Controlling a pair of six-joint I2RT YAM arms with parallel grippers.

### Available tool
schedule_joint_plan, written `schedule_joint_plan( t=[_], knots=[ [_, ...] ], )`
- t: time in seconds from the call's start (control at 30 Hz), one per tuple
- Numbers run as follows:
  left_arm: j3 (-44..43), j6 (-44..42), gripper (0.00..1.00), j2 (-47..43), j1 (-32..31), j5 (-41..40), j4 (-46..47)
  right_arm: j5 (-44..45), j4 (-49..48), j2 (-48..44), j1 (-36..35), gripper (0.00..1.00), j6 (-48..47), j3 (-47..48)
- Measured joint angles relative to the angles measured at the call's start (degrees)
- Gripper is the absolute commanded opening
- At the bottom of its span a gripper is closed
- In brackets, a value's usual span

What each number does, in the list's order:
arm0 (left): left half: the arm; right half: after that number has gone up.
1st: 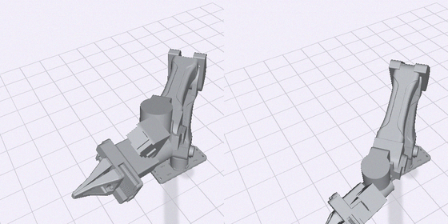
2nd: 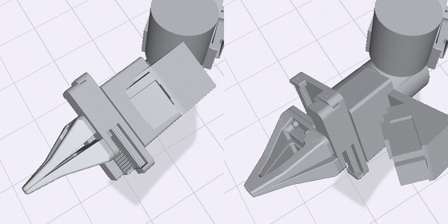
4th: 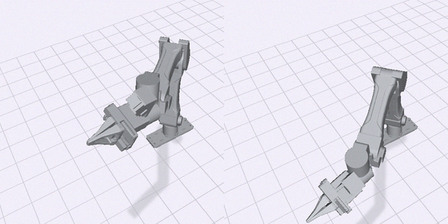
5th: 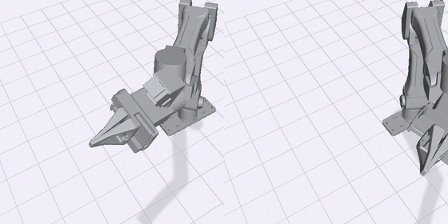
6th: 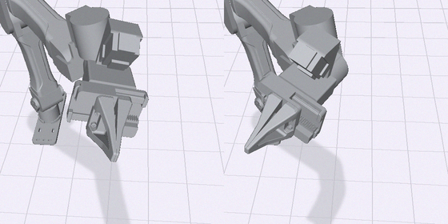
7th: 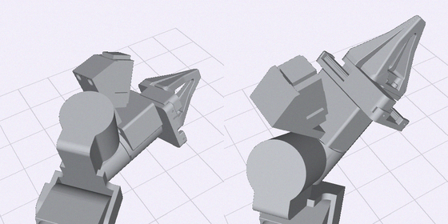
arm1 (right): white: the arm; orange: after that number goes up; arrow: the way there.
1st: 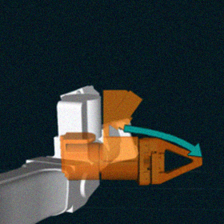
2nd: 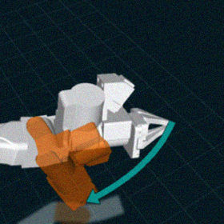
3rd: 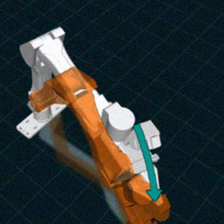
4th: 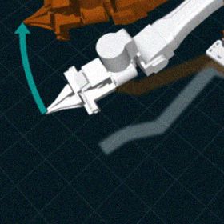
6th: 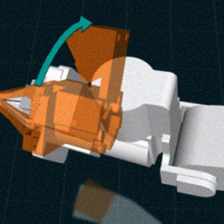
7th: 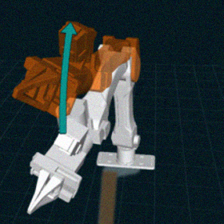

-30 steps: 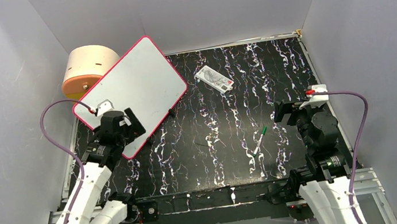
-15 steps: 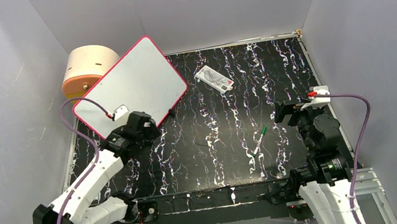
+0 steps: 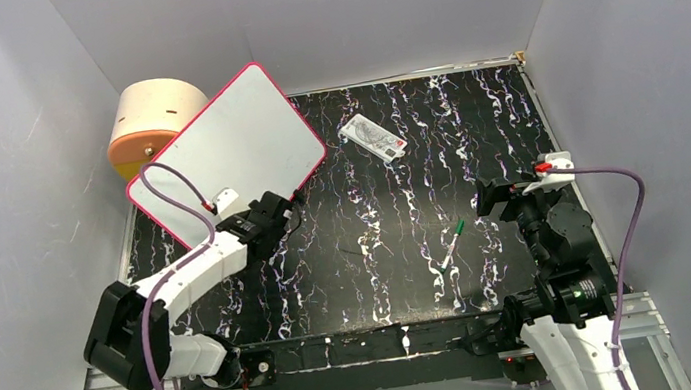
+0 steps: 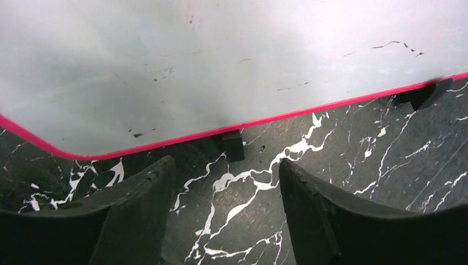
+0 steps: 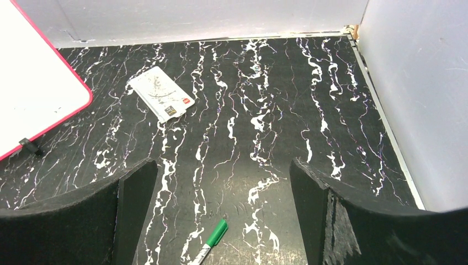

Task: Write a sentence on the whiteboard
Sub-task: Move the whiteboard stand to the center of the board.

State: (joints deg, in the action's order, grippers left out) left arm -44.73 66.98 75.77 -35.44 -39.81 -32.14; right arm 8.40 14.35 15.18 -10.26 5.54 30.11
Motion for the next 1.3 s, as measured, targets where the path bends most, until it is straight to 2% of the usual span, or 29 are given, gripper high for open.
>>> schedule_joint_plan(
  t=[0.1,0.63,0.77,0.93,1.3],
  knots=[
    [0.0,0.9,0.51,2.1,0.0,-1.0,1.9,0.0,0.0,-0.1,-0.3,0.99,0.0,0.0],
    [1.9,1.6,0.3,8.9,0.9,-2.9,10.3,0.5,-0.9,-1.3,-0.7,0.99,-1.0,-1.0],
    [3.2,1.5,0.2,9.4,1.0,-2.8,11.7,0.5,-0.9,-1.4,-0.7,0.99,-1.1,-1.0],
    [4.8,1.1,0.01,9.5,1.2,-2.8,13.6,0.5,-1.1,-1.9,-0.7,0.99,-1.1,-1.0],
    [8.3,-7.9,0.0,7.9,2.0,0.3,21.5,0.6,-1.5,-3.5,-0.7,0.99,-1.1,-1.5]
  ],
)
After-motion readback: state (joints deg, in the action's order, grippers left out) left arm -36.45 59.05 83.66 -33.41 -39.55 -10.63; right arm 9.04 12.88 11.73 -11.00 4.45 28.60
